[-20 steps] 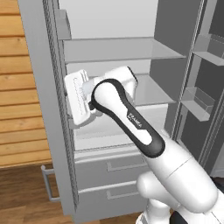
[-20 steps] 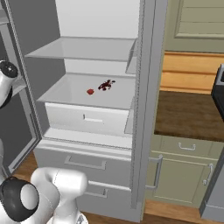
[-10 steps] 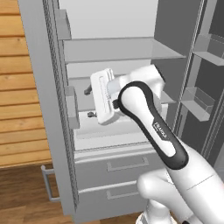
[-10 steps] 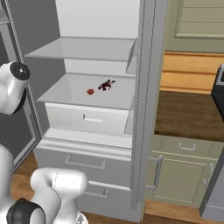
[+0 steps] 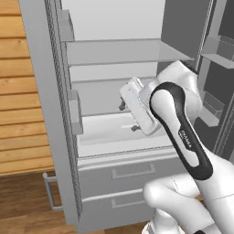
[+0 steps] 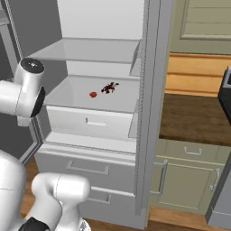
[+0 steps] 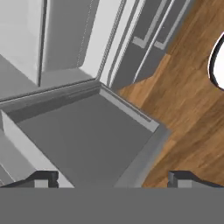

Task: Take the strawberry from the fridge and place it on top of the pancake, located on the dining counter.

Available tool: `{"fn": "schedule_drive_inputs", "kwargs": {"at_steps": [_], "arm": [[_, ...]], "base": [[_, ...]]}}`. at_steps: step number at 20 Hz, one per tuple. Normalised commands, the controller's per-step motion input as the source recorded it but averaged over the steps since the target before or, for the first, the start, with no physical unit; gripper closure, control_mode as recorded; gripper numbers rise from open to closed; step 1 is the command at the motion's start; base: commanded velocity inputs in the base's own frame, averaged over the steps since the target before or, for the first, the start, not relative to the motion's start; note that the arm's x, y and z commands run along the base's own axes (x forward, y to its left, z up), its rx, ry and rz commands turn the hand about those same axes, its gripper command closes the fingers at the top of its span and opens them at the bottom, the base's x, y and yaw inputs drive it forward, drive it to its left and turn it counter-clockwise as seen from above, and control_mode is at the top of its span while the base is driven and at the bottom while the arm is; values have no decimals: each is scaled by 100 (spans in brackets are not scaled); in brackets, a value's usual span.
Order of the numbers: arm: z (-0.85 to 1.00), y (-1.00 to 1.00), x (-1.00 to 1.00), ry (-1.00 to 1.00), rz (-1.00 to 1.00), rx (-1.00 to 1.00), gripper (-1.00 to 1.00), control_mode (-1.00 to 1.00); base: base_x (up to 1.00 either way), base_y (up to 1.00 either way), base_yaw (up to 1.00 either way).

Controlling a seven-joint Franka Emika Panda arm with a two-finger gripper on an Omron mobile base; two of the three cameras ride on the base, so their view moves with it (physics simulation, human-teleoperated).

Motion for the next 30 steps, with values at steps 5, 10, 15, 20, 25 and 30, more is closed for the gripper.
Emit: {"fn": "schedule_drive_inputs", "kwargs": {"at_steps": [5,10,15,20,25,30], "arm": [[-52,-75,-13,9,39,-82,-100,-100],[-46,-55,-38,22,53,-70,-100,-100],[-33,-52,-23,15,77,-10,-100,-100],[-1,-29,-19,0,53,13,-100,-100],[-10,-26,-3,0,14,28,-100,-100],[-50,-21,-3,1,-17,1,-100,-100]], "base": [[0,0,0],[0,0,0],[0,0,0],[0,0,0],[0,0,0],[0,0,0]]}}
